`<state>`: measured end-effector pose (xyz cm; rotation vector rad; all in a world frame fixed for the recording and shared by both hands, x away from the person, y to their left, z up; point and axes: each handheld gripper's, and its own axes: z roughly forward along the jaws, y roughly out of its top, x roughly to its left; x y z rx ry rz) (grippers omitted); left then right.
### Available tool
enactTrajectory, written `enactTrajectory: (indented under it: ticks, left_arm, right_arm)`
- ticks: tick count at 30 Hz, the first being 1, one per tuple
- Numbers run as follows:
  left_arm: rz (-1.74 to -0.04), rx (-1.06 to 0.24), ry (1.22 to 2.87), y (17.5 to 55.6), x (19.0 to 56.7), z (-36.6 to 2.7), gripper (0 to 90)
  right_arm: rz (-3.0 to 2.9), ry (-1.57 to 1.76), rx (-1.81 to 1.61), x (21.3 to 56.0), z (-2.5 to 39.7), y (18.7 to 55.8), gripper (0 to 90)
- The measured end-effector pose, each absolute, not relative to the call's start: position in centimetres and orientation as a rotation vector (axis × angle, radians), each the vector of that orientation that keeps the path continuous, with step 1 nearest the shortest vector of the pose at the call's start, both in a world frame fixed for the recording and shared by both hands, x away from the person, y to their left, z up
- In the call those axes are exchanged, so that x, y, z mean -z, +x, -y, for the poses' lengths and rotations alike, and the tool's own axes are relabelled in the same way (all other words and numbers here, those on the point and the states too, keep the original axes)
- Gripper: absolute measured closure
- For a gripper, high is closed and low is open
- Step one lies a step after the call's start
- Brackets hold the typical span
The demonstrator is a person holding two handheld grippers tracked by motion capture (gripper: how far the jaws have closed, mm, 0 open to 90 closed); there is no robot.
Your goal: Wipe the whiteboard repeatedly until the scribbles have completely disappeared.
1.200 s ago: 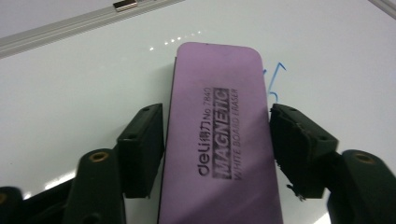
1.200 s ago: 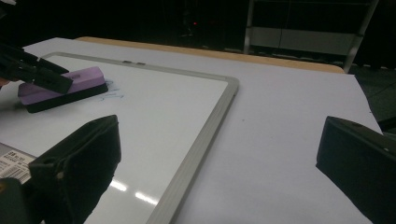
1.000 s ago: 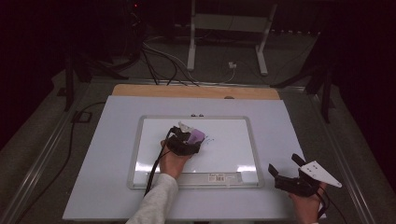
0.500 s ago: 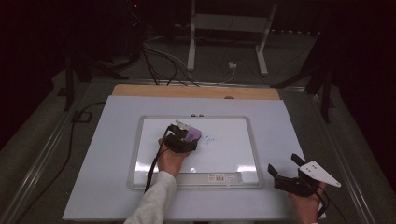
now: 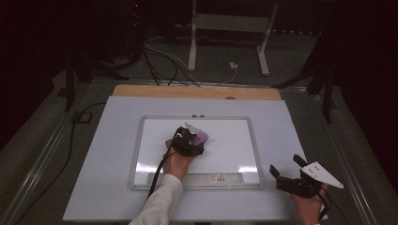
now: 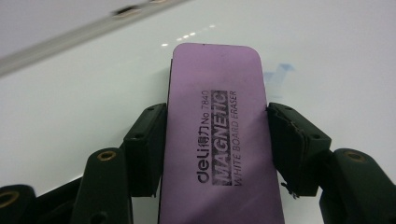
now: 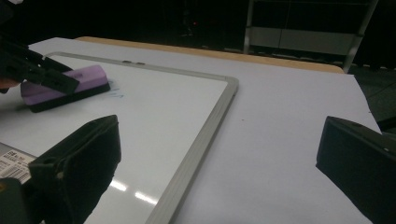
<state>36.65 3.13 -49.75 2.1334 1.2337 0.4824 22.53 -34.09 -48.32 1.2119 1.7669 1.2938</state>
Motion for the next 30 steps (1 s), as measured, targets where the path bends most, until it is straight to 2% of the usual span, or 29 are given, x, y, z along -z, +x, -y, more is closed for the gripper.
enactTrajectory:
  ticks: [4,12,23,30]
  left_arm:
    - [-1.291,-0.508,2.111,37.4,49.7,-4.6,42.0]
    - [-1.316,-0.437,2.081,37.7,49.8,-4.7,42.0]
    - [-1.192,-0.354,2.132,36.4,49.8,-1.1,42.0]
    - [-1.149,-0.404,2.181,36.7,49.6,-0.7,42.0]
  right_arm:
    - [-1.766,1.218,-1.293,48.3,34.2,22.6,0.3]
    - [-1.773,1.214,-1.291,48.4,34.0,22.6,0.2]
    - [-1.774,1.214,-1.29,48.4,33.9,22.6,0.3]
    - [-1.771,1.216,-1.291,48.3,34.1,22.6,0.3]
